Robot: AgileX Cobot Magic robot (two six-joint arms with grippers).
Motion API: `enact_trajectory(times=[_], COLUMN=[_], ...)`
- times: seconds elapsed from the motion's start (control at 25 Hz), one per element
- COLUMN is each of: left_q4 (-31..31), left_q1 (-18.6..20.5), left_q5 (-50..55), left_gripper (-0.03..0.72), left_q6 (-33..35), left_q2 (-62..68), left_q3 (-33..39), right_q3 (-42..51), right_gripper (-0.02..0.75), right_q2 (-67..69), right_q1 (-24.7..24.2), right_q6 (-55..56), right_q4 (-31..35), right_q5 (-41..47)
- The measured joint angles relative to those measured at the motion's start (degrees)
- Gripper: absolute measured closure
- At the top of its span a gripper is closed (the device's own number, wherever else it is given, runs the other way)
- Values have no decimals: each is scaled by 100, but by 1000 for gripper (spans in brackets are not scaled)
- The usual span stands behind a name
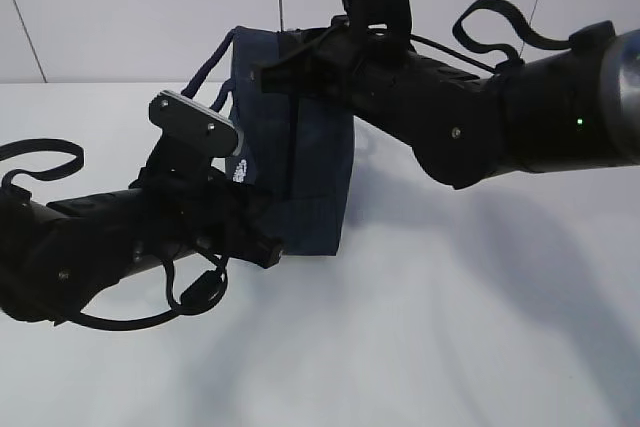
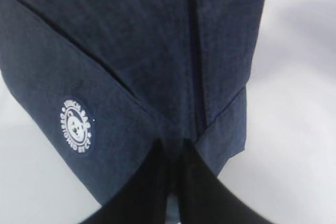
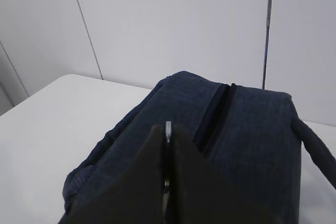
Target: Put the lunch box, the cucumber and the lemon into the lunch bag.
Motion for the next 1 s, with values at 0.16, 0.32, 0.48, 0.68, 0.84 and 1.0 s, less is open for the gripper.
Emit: enact_trajectory(times=[0.16,0.32,0.48,0.68,0.84,1.0], left_q4=[-10,-10,-21,-21,-29,-29], left_q1=[-127,-183,-196,-196,-196,-196], left_q5=[-13,-100,-141,-150,-177,-177], left_gripper=[696,696,697,697,697,697], left_q6=[0,0,0,0,-24,-135], left_q2=[-4,-76,-203,-402,-560,-742], left_q3=[0,122,300,550,733,951], right_q3=[-48,-222,-456,-797,-1131,-1434], right_gripper=[738,738,738,738,738,738], right_q2=[0,0,118,339,546,710], right_q1=[-75,-110,-188,-260,-337,-446], right_q6=[0,-30,-64,-75,-75,-86], right_q4=[35,58,58,58,58,58], right_q5=[0,71,218,428,734,895])
